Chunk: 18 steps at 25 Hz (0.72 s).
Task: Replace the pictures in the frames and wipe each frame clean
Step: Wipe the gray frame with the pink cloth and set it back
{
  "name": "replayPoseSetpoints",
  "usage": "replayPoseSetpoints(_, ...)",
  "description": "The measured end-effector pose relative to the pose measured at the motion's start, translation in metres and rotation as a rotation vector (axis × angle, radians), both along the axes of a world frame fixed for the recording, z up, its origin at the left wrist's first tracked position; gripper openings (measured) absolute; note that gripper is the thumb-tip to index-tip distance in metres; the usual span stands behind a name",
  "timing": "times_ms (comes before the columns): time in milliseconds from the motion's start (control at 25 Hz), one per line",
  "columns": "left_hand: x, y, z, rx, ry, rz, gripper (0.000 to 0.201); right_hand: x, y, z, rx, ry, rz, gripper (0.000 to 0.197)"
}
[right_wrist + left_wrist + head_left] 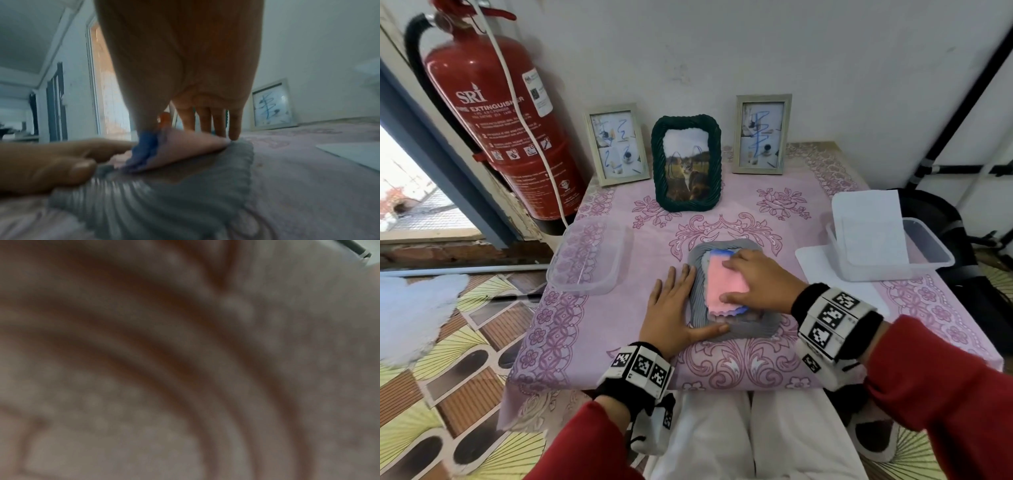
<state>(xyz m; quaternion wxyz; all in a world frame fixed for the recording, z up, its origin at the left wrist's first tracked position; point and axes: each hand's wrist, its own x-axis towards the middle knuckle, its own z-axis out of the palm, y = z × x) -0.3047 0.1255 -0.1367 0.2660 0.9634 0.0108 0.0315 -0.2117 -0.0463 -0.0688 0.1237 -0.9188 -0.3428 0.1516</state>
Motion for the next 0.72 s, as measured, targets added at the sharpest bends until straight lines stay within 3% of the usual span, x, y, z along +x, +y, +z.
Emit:
replayPoseSetpoints(80, 0.0, -0.001, 0.001, 0.012, 0.006, -0.006, 0.123, 0.006, 0.004, -0.003, 0.02, -0.014, 0.033, 0.063)
replayPoseSetpoints(320, 0.001, -0.001, 0.001, 0.054, 0.013, -0.007, 0.116, 0.011, 0.015, -0.002, 0.04, -0.075, 0.174, 0.021)
replayPoseSetpoints(480, 0.002, 0.0, 0.001, 0.059, 0.02, -0.003, 0.116, -0.006, -0.001, -0.01, -0.086, -0.091, 0.347, 0.018)
replayPoseSetpoints(640, 0.001, 0.002, 0.002, 0.067, 0.032, -0.012, 0.118, 0.006, -0.025, -0.001, -0.031, -0.005, 0.265, 0.019)
replayPoseSetpoints(720, 0.0, 0.002, 0.002, 0.067, 0.026, -0.014, 0.119, 0.018, -0.017, 0.005, -0.055, -0.055, 0.281, 0.014)
